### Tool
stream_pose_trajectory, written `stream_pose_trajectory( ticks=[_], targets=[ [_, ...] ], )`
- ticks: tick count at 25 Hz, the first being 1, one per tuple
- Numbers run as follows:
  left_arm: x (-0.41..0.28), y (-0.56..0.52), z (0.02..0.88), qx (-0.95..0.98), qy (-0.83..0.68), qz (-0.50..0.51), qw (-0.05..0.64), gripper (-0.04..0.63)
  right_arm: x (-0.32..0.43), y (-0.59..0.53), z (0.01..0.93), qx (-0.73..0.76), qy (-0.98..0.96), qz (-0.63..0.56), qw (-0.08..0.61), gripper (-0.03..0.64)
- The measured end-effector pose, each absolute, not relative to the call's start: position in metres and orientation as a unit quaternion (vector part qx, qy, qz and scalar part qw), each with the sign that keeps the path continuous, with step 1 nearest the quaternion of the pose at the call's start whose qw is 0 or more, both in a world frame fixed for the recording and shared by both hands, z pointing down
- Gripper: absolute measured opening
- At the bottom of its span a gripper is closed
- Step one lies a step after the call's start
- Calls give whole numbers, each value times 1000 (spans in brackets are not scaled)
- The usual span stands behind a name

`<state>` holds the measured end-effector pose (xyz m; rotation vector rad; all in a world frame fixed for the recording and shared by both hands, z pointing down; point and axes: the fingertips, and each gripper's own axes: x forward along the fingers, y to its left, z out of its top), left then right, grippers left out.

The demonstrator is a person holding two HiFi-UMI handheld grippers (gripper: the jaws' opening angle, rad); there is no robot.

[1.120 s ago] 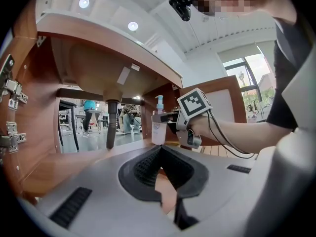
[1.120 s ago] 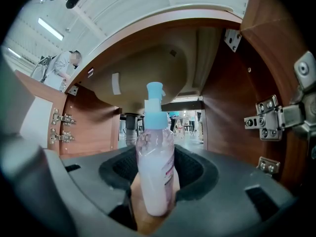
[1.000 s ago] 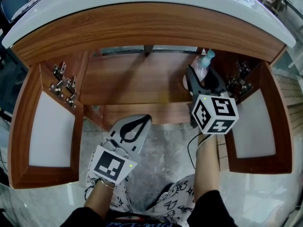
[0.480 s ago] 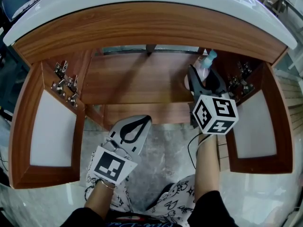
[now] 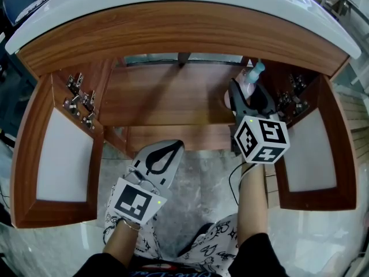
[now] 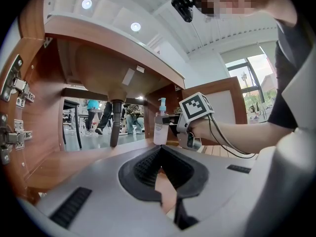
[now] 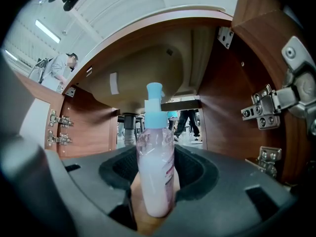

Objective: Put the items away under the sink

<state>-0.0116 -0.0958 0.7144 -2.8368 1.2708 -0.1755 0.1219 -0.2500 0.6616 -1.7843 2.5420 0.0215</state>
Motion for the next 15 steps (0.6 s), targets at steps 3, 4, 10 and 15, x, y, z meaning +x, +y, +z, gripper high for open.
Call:
stream_pose_trajectory(
  ticks=[3, 4, 10, 15],
  targets=[
    [-8, -95, 714, -913, 404, -55, 14, 8, 122, -249, 662, -577, 816, 4, 17, 215],
    [-7, -94, 714, -914, 403, -54, 12, 8, 123, -249, 662, -578, 816, 2, 19, 215],
    [-11, -96, 714, -912, 407, -52, 10, 8, 123, -251, 661, -582, 813, -3, 32, 215],
    [-16, -98, 715, -910, 412, -52, 10, 8, 118, -253, 662, -581, 813, 3, 30, 208]
  ],
)
